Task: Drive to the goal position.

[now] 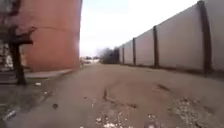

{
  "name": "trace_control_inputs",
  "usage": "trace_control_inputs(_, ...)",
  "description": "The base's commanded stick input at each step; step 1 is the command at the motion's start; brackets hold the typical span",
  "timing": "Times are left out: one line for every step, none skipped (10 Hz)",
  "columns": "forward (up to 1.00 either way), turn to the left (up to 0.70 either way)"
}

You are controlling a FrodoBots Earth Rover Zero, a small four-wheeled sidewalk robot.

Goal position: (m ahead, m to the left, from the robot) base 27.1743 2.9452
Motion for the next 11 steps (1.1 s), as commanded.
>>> trace_control_inputs(0.5,0.0)
trace_control_inputs(0.5,0.0)
trace_control_inputs(0.5,0.0)
trace_control_inputs(0.5,0.0)
trace_control_inputs(0.5,0.0)
trace_control_inputs(0.5,0.0)
trace_control_inputs(0.5,0.0)
trace_control_inputs(0.5,0.0)
trace_control_inputs(0.5,0.0)
trace_control_inputs(0.5,0.0)
trace_control_inputs(0.5,0.0)
